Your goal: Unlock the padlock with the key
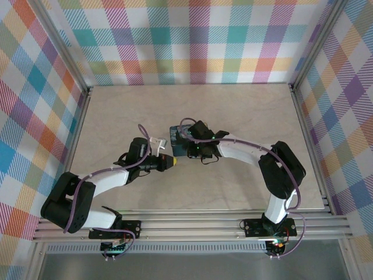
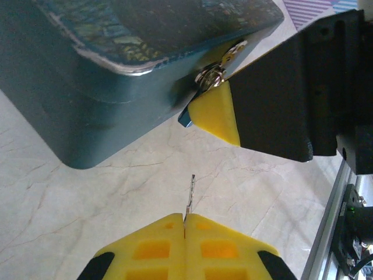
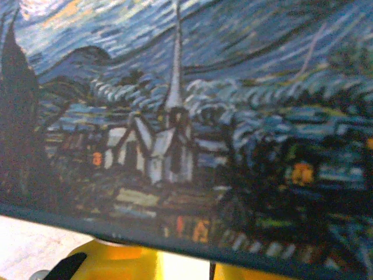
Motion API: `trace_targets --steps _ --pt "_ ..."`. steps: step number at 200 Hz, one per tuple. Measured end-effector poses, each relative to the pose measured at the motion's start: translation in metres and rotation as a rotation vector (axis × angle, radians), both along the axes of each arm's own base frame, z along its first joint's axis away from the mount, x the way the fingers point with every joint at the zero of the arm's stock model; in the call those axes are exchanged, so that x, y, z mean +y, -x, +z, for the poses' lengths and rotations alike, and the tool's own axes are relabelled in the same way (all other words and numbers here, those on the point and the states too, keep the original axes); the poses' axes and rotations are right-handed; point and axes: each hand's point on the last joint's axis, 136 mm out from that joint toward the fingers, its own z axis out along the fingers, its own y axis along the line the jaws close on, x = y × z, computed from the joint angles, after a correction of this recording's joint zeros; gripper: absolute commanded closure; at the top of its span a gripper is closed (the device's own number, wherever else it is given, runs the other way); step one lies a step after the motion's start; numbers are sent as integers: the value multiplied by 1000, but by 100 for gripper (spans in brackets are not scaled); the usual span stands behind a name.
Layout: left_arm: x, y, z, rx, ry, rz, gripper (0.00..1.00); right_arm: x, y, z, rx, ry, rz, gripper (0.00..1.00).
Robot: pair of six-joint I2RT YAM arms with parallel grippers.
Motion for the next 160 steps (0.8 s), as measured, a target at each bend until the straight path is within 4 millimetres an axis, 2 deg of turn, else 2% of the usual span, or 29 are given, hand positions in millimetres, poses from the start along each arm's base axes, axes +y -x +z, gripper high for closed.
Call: trace_targets --steps 48,93,119,160 --pt "-11 5 4 -69 10 -40 100 1 10 3 109 -80 -7 100" --pt "-27 11 11 -146 22 -68 100 1 14 26 164 -174 -41 100" --pt "-27 10 11 -167 21 -58 100 2 15 37 196 -206 -56 100" --pt "-27 6 13 -204 29 -44 100 0 21 40 264 -235 -69 100"
